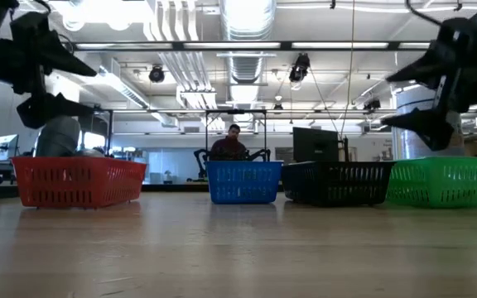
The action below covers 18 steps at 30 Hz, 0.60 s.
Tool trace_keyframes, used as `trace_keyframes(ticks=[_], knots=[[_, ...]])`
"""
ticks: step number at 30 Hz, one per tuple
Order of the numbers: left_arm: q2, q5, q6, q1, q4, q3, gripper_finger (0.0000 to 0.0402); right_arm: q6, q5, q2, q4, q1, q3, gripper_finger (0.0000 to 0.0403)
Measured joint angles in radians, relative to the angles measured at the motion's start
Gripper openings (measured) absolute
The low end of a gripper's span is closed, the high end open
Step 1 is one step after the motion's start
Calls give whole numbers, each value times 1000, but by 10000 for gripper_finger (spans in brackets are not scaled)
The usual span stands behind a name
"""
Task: Pick & Place Travel size toiletries
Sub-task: Return to Home Position
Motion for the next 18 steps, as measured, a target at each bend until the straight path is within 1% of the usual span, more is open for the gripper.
trace_keyframes(ticks=[4, 7, 10, 13, 15, 18], knots=[[0, -2, 0, -17, 7, -52, 383, 3, -15, -131, 20, 0, 2, 355], [0, -2, -1, -41, 16, -88, 383, 4, -17, -204, 6, 0, -1, 360], [0, 0, 1, -66, 20, -85, 383, 3, -19, -205, 44, 2, 0, 359], [0, 0, 1, -96, 51, -88, 383, 3, -26, -206, 44, 7, -1, 353], [-1, 1, 0, -121, 95, -117, 383, 3, -23, -206, 45, 7, -1, 347], [-1, 2, -1, -157, 147, -130, 383, 3, -23, -206, 45, 7, -1, 339]])
